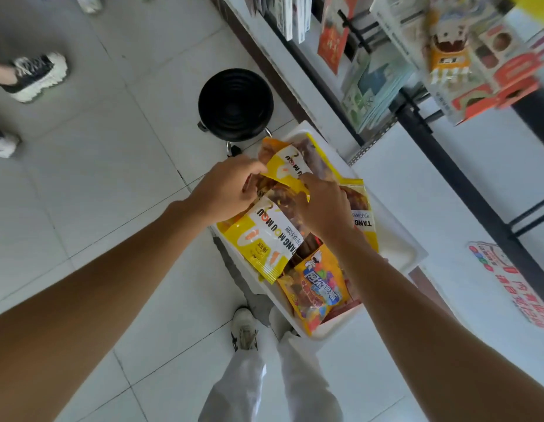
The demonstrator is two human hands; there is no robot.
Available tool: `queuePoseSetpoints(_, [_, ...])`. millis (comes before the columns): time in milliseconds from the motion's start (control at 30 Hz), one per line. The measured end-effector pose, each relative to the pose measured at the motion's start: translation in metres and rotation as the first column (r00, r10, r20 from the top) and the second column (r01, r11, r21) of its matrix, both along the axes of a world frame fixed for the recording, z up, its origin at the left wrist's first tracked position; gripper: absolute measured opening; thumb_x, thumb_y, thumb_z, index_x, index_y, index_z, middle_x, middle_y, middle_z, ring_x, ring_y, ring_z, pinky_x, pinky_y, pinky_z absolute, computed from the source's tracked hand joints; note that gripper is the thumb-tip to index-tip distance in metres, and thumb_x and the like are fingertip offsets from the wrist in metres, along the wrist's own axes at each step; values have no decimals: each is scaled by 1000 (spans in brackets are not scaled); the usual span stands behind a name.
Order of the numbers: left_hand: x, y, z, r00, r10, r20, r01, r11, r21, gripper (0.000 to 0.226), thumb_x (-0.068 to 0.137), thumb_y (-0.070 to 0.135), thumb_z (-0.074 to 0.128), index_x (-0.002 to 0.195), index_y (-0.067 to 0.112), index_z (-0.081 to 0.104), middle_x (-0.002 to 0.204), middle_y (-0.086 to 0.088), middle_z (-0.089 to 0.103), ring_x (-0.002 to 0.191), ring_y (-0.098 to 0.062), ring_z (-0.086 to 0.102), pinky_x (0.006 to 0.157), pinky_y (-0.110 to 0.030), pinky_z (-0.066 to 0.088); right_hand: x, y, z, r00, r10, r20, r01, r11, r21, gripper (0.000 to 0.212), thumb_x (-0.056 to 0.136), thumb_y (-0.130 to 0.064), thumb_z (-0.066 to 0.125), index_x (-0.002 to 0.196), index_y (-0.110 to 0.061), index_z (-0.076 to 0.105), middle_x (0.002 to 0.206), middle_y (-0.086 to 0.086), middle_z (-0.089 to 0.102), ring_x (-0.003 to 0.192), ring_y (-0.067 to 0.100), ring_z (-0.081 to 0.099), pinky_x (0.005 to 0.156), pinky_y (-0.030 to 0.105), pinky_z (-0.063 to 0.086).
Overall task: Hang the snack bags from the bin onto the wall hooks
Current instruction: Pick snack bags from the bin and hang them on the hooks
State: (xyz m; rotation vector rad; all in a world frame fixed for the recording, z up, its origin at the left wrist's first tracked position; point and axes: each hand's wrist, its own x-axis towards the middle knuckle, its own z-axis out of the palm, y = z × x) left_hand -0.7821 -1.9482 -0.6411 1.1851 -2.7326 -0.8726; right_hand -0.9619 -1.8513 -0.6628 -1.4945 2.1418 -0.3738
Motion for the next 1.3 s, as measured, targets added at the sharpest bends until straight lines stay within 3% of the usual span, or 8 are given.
queuePoseSetpoints(367, [-12, 6, 45, 999, -13, -40, 13, 1000, 6, 45, 87, 10, 63, 131, 15, 54, 120, -7, 64, 113, -21, 59, 94, -43, 50, -33, 4, 58, 990, -25, -139, 23, 1000, -21, 21, 99, -23, 43, 100, -18, 64, 84, 10, 64, 83, 38, 61, 64, 34, 43])
queuePoseSetpoints(533, [-23, 4, 91, 996, 17, -83, -17, 1000, 3, 52, 91, 13, 62, 140, 14, 45, 127, -9, 57, 116, -20, 55, 91, -30, 45, -57, 9, 107, 992, 20, -126, -23, 999, -29, 24, 101, -31, 45, 111, -24, 67, 105, 8, 69, 99, 35, 61, 74, 34, 41])
queuePoseSetpoints(700, [-38, 5, 149, 989, -54, -135, 58, 998, 28, 53, 90, 17, 66, 140, 14, 48, 135, -6, 53, 123, -19, 50, 99, -29, 40, -66, 24, 158, 995, 96, 17, -95, 994, -60, 26, 97, -35, 54, 112, -22, 71, 118, 0, 69, 109, 26, 61, 90, 38, 48])
queuePoseSetpoints(833, [-46, 18, 188, 974, -178, -138, 188, 980, 65, 37, 90, 23, 67, 125, 15, 63, 116, 4, 65, 110, -14, 60, 95, -29, 46, -60, 38, 204, 990, 104, 94, -92, 987, -129, 22, 95, -27, 60, 102, -12, 75, 102, 7, 74, 95, 24, 66, 85, 38, 50])
queuePoseSetpoints(967, [-47, 33, 218, 962, -214, -171, 223, 974, 32, 13, 91, 26, 65, 92, 13, 67, 78, 4, 61, 73, -13, 58, 64, -31, 44, -51, 54, 249, 989, 62, 136, -39, 985, -168, 22, 94, -25, 61, 105, -12, 75, 106, 5, 73, 92, 17, 64, 82, 30, 47])
queuePoseSetpoints(1067, [-51, 46, 244, 967, -181, -178, 179, 983, -28, 22, 91, 23, 64, 74, 10, 61, 64, 0, 56, 58, -10, 49, 53, -23, 32, -49, 65, 269, 996, -10, 90, 29, 978, -208, 23, 92, -32, 64, 108, -19, 74, 112, 0, 71, 99, 19, 64, 86, 32, 48])
queuePoseSetpoints(1200, [-54, 60, 258, 977, -124, -172, 132, 991, 33, 33, 86, 23, 66, 65, 0, 53, 59, -15, 46, 52, -14, 38, 51, -31, 23, -48, 78, 281, 979, -203, 18, 198, 924, -327, 40, 84, -29, 70, 121, -21, 59, 119, 3, 62, 100, 23, 61, 83, 38, 51])
queuePoseSetpoints(1300, [-57, 66, 259, 976, -29, -217, 53, 993, 104, 36, 79, 19, 65, 55, 10, 40, 53, -7, 33, 50, -15, 31, 53, -30, 23, -41, 90, 286, 972, -230, 45, 233, 930, -285, 39, 79, -35, 75, 108, -20, 54, 106, 2, 61, 90, 24, 63, 77, 40, 52])
